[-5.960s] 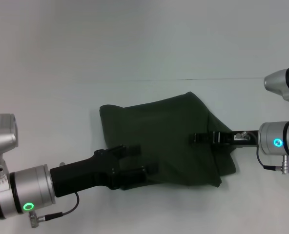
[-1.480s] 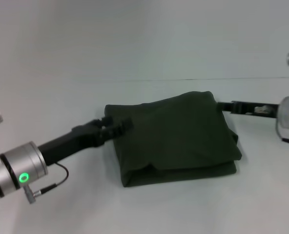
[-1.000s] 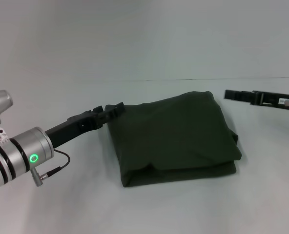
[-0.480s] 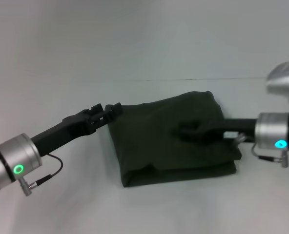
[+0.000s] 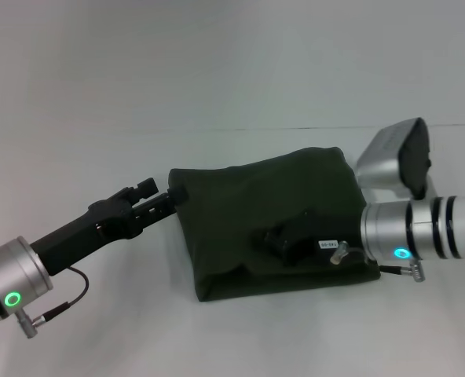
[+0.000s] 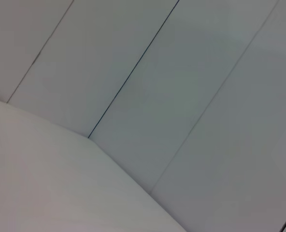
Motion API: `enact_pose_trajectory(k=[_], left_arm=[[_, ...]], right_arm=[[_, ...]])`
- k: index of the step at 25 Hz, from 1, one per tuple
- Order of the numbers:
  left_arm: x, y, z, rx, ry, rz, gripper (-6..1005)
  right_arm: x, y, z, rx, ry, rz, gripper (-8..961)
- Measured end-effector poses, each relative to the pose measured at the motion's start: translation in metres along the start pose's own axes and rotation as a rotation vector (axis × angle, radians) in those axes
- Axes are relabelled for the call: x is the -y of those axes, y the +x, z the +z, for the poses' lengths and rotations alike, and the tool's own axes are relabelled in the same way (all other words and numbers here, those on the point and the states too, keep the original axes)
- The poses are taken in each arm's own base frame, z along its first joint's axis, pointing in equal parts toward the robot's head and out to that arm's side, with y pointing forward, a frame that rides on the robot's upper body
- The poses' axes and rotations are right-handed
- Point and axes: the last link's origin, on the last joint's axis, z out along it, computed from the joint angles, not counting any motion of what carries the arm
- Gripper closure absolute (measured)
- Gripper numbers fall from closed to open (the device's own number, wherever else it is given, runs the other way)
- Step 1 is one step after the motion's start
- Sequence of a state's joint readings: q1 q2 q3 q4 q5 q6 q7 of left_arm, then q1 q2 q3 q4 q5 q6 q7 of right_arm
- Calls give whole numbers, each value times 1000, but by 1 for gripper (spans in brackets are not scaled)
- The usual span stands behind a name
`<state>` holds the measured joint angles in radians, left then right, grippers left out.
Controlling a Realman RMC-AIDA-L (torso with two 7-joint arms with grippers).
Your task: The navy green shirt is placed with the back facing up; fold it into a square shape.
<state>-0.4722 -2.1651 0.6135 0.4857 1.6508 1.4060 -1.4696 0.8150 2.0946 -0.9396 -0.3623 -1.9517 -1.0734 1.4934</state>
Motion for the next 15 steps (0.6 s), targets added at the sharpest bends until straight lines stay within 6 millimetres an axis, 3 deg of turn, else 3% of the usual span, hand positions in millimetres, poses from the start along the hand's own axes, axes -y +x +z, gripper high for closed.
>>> enact_pose_trajectory(k=[3, 15], left_arm=[[-1, -2, 0, 0, -1, -6, 78], [1, -5, -2, 4, 10, -9, 78]], right_arm=[[2, 3, 6, -34, 29, -18, 941], [6, 8, 8, -47, 75, -55, 954]])
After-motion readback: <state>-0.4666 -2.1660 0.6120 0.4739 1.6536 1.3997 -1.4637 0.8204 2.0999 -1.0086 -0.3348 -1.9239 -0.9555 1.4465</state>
